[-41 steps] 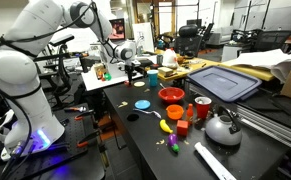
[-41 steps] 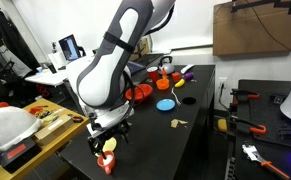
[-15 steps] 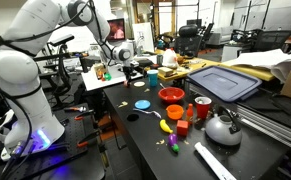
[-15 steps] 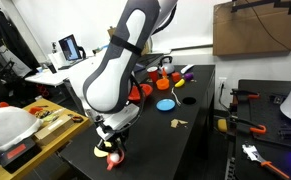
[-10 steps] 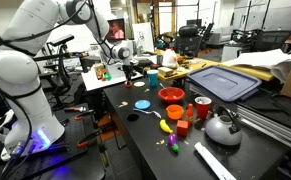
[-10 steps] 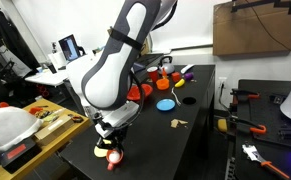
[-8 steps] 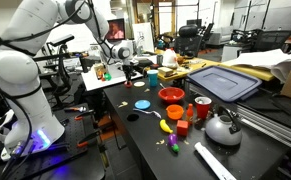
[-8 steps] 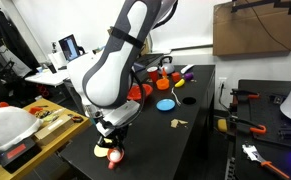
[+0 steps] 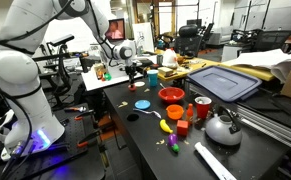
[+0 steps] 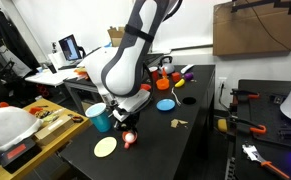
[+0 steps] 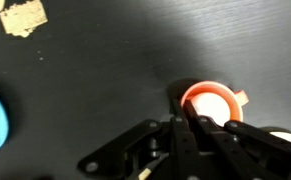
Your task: Move the left red cup to the right
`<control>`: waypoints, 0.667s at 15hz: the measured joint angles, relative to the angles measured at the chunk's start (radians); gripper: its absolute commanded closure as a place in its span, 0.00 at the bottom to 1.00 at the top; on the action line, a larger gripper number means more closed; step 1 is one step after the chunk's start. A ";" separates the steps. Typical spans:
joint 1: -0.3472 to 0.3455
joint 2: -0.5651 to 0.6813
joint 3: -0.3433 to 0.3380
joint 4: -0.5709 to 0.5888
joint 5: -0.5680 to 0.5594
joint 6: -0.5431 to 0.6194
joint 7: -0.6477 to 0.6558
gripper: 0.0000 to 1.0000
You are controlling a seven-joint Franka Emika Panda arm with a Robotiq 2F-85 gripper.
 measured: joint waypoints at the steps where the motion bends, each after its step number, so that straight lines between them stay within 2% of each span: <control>1: 0.000 -0.011 -0.019 -0.018 -0.024 0.000 0.022 0.99; 10: -0.006 -0.085 -0.119 -0.124 -0.181 -0.001 0.219 0.99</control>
